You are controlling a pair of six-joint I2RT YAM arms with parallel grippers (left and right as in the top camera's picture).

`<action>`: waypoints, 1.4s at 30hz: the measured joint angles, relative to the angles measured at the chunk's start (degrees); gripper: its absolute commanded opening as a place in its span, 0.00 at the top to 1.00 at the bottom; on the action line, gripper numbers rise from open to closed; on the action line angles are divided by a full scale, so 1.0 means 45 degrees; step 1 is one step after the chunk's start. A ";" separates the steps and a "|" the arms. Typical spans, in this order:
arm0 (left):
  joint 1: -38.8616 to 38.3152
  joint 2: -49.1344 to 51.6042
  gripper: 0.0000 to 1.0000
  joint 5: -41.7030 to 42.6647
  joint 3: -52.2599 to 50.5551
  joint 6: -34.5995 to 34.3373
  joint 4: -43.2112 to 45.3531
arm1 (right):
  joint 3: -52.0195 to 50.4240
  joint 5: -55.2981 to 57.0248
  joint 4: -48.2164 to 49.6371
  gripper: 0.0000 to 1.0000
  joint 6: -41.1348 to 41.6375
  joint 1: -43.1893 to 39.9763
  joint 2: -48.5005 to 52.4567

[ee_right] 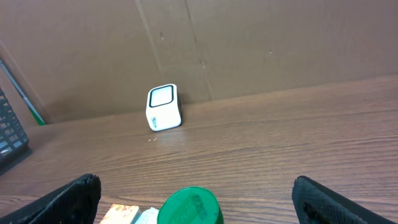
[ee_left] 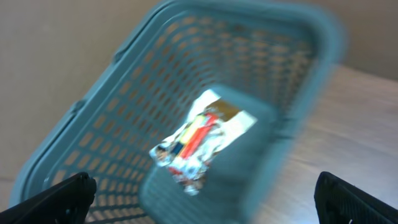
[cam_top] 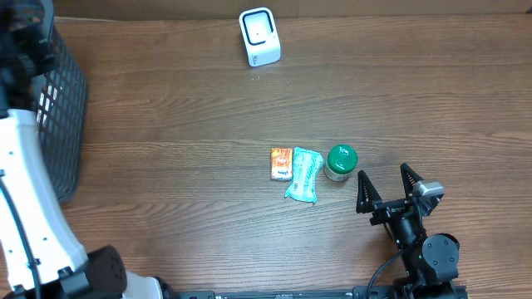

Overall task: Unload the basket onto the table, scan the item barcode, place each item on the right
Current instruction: 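Move the empty left gripper back over the grey basket, then lower the left gripper into the basket and grasp red snack sticks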

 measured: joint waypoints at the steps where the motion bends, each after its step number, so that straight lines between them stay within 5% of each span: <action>1: 0.0452 0.0092 0.00 0.0306 0.0000 0.0126 0.0019 | 0.0000 -0.0010 -0.0005 0.00 -0.0005 0.0000 0.0000; 14: 0.5212 0.2589 0.00 0.4867 0.0000 0.1758 0.0661 | 0.0000 -0.0010 -0.0005 0.00 0.0000 0.0000 0.0000; 28: 0.5440 0.6970 0.00 0.5994 -0.0005 0.4124 0.1855 | 0.0000 -0.0005 -0.0005 0.00 0.0005 0.0000 0.0000; 42: 0.5445 0.8854 0.01 0.6606 -0.0005 0.5260 0.3235 | 0.0000 0.0000 -0.0005 0.00 0.0005 0.0000 0.0000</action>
